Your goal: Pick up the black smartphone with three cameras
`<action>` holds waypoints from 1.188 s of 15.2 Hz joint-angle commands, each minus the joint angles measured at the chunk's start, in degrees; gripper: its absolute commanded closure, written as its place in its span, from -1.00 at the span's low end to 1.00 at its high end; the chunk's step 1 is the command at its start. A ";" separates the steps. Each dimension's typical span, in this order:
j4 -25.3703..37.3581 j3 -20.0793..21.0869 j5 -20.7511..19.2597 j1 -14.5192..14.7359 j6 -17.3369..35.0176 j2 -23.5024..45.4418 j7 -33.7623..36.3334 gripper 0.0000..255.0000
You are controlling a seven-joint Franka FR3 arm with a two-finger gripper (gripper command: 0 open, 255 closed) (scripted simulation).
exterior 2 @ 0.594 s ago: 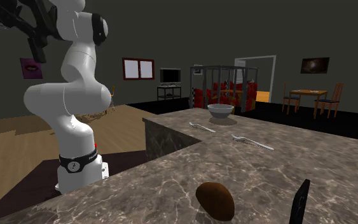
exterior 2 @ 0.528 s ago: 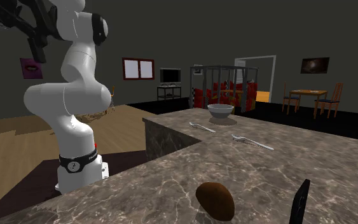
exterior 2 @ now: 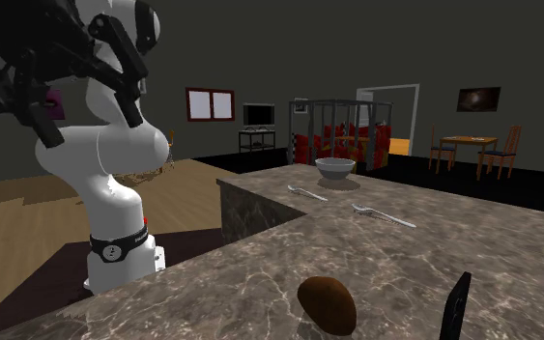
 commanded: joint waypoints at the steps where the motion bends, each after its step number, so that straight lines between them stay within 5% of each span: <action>1: 1.20 0.88 3.41 0.51 0.32 3.89 3.04 -1.00; 18: 14.57 6.84 33.10 6.17 6.90 36.92 21.84 -1.00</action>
